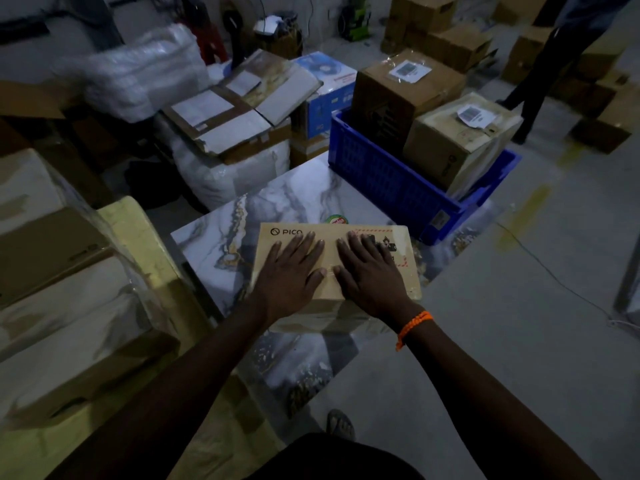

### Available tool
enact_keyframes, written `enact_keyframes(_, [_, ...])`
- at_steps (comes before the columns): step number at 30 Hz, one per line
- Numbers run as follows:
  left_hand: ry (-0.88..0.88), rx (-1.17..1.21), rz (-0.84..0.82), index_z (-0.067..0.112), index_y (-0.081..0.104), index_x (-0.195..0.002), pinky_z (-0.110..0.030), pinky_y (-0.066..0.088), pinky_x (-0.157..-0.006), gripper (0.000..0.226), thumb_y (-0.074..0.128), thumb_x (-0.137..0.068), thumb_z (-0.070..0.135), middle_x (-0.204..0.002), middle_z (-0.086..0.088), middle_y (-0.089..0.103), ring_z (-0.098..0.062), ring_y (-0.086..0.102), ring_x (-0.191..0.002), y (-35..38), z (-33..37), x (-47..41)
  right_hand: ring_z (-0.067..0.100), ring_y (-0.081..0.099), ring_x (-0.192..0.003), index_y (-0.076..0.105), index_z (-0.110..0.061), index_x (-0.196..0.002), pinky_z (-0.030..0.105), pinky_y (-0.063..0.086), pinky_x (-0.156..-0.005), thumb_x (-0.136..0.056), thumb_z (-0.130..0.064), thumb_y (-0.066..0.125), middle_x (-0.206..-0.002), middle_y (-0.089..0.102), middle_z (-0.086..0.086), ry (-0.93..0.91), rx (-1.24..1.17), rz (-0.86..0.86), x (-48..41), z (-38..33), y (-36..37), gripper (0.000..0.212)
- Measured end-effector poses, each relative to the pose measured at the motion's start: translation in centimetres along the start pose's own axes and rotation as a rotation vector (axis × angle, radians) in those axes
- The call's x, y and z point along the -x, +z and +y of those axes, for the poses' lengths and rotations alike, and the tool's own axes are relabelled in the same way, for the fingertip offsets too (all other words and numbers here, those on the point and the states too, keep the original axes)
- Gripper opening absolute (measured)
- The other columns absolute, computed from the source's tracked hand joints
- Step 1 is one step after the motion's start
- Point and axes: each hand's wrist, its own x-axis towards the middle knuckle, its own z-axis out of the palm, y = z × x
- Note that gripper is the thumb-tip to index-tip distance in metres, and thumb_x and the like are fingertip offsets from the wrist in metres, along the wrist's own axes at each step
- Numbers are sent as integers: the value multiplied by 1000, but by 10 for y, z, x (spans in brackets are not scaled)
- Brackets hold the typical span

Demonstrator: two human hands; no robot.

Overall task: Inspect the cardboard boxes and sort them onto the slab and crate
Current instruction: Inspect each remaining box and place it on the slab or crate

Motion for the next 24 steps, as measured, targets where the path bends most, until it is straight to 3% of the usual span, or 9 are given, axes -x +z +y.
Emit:
enact_keyframes(3, [-75, 17, 6, 23, 16, -161, -54, 8, -123, 84, 4, -91, 67, -169, -4, 9, -23, 9, -156, 0, -15, 13, 26, 5, -160, 13, -22, -166, 50, 6, -126, -95, -70, 3, -173, 9, 6, 80, 31, -3, 9, 20, -2, 86])
enact_keyframes(7, [8, -22, 160, 17, 33, -157, -59, 25, -118, 73, 16, -102, 61, -165, -9, 28, -29, 29, -151, 12, -34, 28, 24, -3, -160, -1, -24, -166, 52, 1, -126, -96, -73, 3, -173, -2, 4, 108, 76, -5, 22, 38, 1, 85])
enact_keyframes(10, [14, -26, 225, 16, 38, -155, -59, 26, -118, 68, 24, -103, 58, -163, -10, 32, -28, 33, -149, 16, -33, 26, 23, -4, -160, -4, -25, -165, 52, 0, -126, -96, -73, 1, -173, -3, 3, 109, 69, -10, 20, 36, 0, 85])
enact_keyframes(14, [-12, 3, 101, 18, 24, -160, -58, 13, -122, 98, 16, -89, 84, -168, -5, 14, -23, 13, -155, 11, -35, 25, 20, -11, -158, -8, -28, -164, 49, -3, -126, -93, -78, 0, -171, -10, -1, 126, 37, -41, 18, 36, -6, 87])
enact_keyframes(16, [43, 12, 101, 17, 20, -161, -57, 12, -123, 110, 27, -81, 92, -169, -4, 9, -22, 7, -156, 9, -40, 29, 16, -17, -156, -6, -28, -165, 47, -1, -126, -97, -79, 14, -170, -12, -3, 102, -44, -78, 22, 34, -14, 87])
enact_keyframes(19, [108, 192, 203, 11, 27, -158, -52, 19, -123, 111, 61, -76, 78, -168, -9, 14, -26, 9, -155, 16, -51, 44, 24, 7, -158, 21, -28, -164, 52, 19, -124, -100, -69, 41, -172, 12, 3, 75, -202, 62, 34, 42, -17, 79])
enact_keyframes(22, [-189, 461, 309, 16, 29, -158, -35, 29, -117, 112, 83, -70, 59, -167, -6, 17, -23, 18, -153, 29, -55, 65, 21, 26, -151, 40, -31, -157, 52, 35, -118, -95, -65, 57, -169, 23, 3, 237, -459, 186, 42, 49, -16, 73])
enact_keyframes(24, [-321, 606, 355, 19, 30, -158, -30, 44, -107, 115, 86, -66, 58, -160, -6, 36, -24, 38, -145, 33, -51, 72, 20, 35, -147, 41, -33, -156, 53, 42, -115, -91, -69, 60, -168, 26, 0, 295, -554, 198, 44, 45, -14, 77])
